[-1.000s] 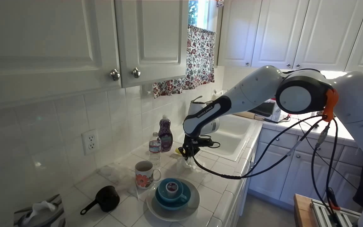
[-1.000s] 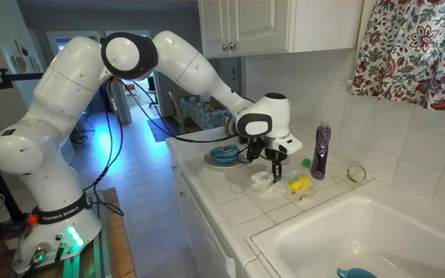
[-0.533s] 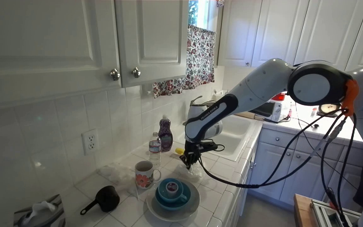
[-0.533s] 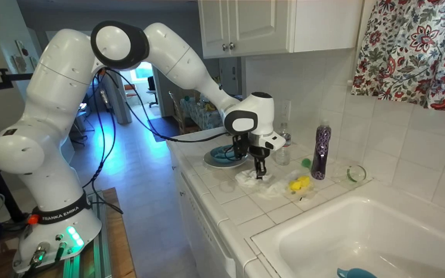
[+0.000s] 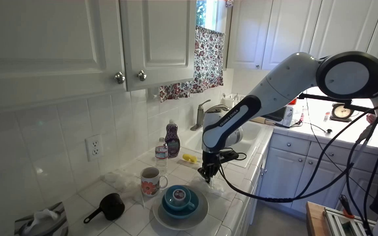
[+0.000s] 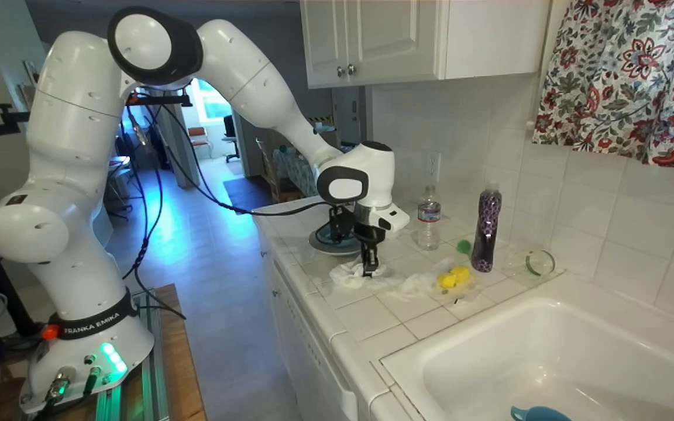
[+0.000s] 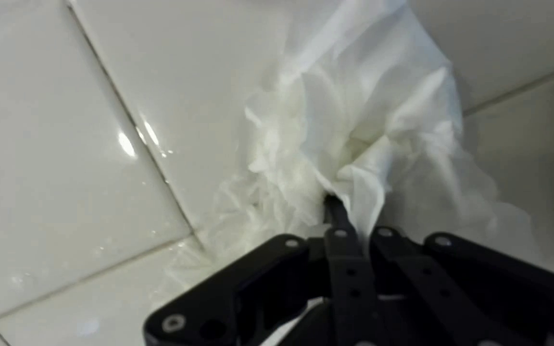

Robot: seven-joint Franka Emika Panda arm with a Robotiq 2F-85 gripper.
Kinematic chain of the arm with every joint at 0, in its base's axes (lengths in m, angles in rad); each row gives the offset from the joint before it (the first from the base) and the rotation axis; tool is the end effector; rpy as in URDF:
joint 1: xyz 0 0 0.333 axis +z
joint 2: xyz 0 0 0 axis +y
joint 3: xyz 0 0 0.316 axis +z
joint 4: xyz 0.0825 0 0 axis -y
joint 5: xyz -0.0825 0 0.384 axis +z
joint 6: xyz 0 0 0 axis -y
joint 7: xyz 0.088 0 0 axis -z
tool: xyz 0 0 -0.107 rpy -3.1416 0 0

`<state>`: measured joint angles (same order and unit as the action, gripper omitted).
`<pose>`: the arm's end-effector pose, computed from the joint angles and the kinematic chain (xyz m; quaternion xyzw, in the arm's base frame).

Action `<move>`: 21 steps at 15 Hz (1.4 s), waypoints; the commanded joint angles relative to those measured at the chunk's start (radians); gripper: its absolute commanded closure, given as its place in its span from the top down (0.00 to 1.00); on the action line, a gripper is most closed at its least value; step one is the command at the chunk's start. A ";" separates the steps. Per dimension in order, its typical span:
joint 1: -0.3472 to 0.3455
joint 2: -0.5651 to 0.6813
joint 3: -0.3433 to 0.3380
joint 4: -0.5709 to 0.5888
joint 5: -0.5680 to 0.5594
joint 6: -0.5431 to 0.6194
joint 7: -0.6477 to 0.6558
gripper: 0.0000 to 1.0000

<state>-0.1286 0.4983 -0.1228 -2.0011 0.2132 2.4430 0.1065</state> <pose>0.5833 -0.1482 0.2034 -0.9665 0.2527 0.0216 0.0386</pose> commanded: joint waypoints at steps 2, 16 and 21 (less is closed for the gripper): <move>-0.042 -0.045 -0.045 -0.110 0.010 0.045 0.056 0.01; -0.256 -0.060 -0.076 -0.206 0.296 0.244 0.102 0.01; -0.207 -0.053 -0.049 -0.205 0.276 0.280 0.119 0.01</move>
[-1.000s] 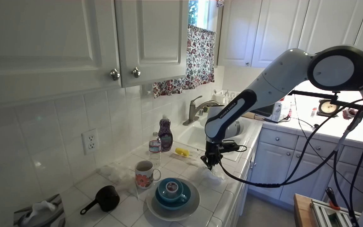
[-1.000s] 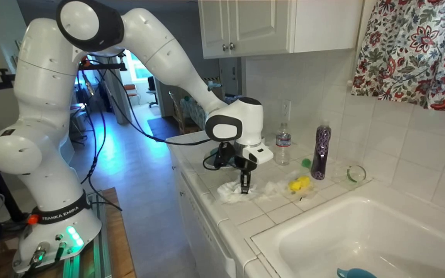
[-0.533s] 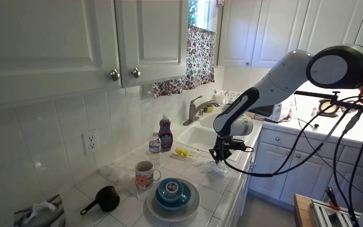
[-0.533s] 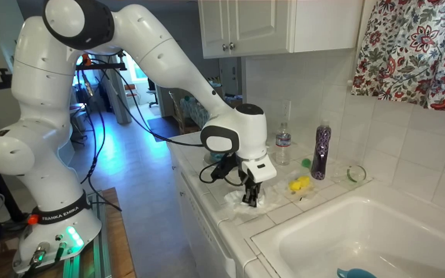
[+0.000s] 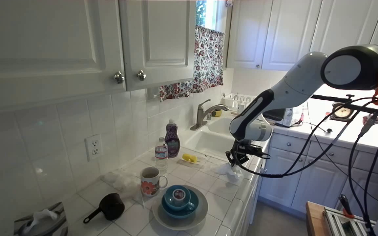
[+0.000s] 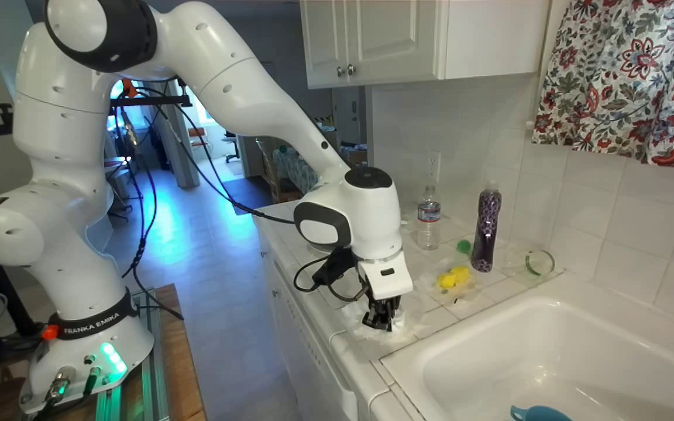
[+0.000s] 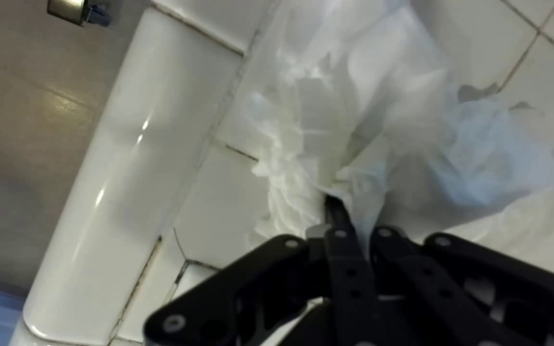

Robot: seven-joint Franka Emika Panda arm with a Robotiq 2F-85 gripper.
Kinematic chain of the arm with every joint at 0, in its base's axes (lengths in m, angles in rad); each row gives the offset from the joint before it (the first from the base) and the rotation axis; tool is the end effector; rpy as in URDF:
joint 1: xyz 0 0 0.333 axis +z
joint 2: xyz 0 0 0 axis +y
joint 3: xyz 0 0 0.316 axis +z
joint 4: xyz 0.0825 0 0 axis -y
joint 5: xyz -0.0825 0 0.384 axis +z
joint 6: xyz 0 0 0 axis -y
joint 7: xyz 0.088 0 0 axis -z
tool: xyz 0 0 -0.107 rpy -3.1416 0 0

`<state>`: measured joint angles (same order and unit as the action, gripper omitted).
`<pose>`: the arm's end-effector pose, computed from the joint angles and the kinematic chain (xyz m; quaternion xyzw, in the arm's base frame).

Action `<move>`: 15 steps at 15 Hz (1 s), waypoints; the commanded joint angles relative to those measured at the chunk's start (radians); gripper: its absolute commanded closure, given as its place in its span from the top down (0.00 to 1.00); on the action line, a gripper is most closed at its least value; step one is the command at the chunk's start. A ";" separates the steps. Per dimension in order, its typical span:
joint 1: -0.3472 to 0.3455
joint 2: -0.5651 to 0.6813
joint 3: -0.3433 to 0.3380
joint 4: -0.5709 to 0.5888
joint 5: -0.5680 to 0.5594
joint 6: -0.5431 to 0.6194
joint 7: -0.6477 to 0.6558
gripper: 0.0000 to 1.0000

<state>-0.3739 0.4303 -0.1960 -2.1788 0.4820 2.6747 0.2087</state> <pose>0.4684 -0.3181 0.1998 -0.8276 0.5545 -0.0561 0.0670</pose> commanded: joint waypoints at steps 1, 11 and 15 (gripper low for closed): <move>0.053 0.015 0.033 -0.027 0.002 0.055 0.018 0.01; 0.192 0.036 0.142 0.006 -0.020 0.079 -0.002 0.01; 0.211 0.026 0.170 0.003 -0.025 0.073 -0.022 0.01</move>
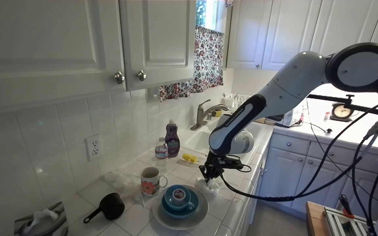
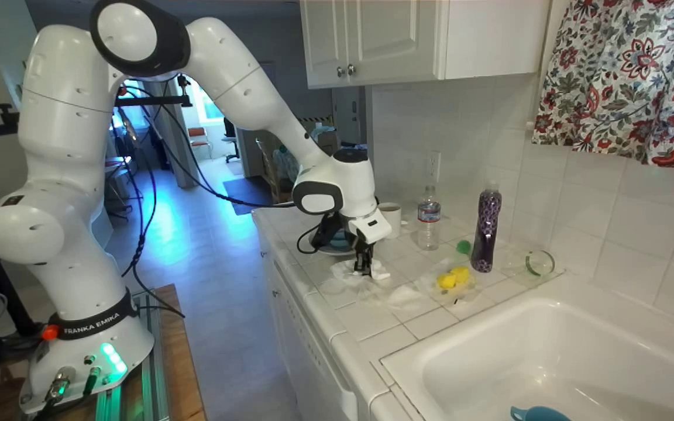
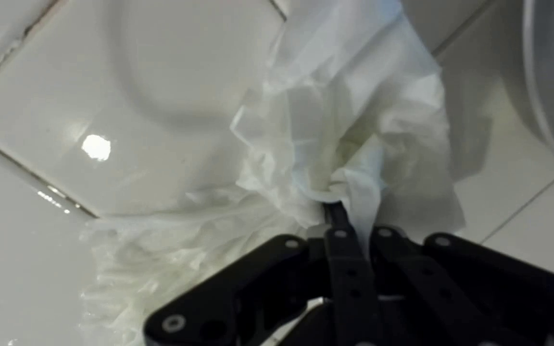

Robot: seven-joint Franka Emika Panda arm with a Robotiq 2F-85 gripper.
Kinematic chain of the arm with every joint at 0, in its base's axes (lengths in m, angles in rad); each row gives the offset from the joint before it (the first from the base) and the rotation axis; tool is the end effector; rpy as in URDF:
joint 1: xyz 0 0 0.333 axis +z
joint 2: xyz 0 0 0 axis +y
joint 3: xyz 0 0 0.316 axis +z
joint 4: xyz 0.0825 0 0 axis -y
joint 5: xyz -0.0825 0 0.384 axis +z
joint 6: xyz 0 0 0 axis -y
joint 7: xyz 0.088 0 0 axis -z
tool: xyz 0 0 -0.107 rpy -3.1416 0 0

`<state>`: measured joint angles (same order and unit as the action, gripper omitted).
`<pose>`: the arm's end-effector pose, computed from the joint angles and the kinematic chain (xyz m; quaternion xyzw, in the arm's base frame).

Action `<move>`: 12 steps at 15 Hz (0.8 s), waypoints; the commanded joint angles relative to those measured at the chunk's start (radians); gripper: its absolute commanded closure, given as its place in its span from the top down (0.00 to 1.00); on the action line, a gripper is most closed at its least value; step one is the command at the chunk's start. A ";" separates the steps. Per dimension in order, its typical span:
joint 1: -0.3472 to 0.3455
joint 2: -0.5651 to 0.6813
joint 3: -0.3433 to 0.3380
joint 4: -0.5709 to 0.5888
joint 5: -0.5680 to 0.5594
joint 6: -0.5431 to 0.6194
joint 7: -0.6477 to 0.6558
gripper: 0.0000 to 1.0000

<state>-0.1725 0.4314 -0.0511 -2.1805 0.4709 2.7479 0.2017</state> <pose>0.5521 -0.1444 0.2003 -0.9064 0.4063 -0.0693 0.0930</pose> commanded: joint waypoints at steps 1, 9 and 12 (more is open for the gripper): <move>0.011 0.017 0.030 -0.007 -0.014 -0.002 -0.023 0.01; -0.013 -0.077 -0.015 -0.159 -0.016 0.017 -0.038 0.01; -0.028 -0.112 -0.043 -0.210 -0.011 0.032 -0.029 0.01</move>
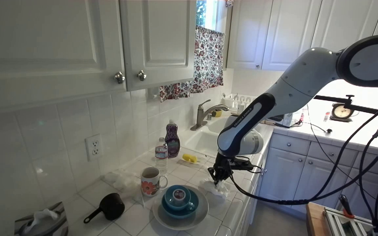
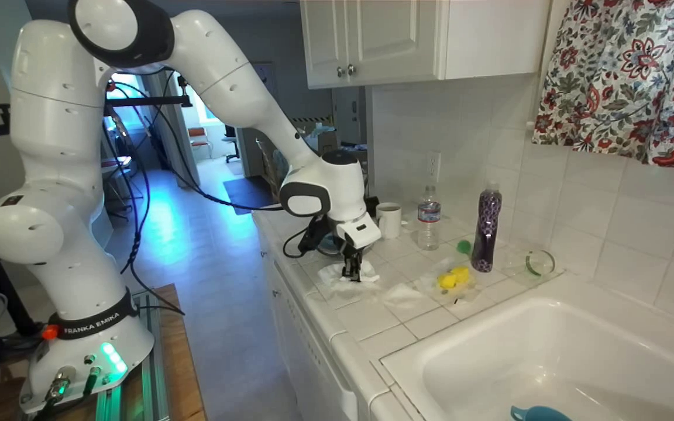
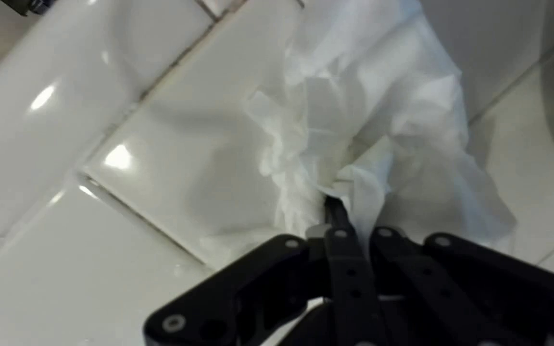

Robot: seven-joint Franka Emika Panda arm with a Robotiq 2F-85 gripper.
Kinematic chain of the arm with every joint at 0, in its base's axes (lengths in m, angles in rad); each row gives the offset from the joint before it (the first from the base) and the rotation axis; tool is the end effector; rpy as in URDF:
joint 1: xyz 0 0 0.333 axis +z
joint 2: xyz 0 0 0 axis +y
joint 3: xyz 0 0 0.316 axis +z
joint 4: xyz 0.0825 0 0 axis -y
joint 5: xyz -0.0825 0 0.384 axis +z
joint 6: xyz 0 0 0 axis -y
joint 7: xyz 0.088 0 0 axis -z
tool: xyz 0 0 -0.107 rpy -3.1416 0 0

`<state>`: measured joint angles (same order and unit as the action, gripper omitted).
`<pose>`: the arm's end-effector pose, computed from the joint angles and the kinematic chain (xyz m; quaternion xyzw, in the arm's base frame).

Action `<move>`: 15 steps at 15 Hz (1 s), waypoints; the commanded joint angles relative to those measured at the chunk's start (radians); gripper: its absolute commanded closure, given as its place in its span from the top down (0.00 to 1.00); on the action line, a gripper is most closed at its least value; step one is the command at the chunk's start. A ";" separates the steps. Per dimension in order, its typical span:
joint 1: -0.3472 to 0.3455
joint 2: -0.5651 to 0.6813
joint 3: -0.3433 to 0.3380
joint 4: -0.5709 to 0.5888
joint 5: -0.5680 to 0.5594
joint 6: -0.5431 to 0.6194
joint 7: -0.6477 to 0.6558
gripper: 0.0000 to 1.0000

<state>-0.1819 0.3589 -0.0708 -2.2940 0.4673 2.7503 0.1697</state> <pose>0.5139 -0.1525 0.2005 -0.9083 0.4061 -0.0537 0.0846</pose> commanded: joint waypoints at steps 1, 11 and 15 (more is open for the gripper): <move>-0.032 -0.044 -0.028 -0.104 0.006 0.032 -0.002 0.01; -0.184 0.008 -0.133 -0.026 0.078 0.007 0.083 0.01; -0.213 0.021 -0.144 0.002 0.100 0.011 0.126 0.01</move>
<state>-0.3805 0.3446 -0.2124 -2.3328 0.5185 2.7605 0.2638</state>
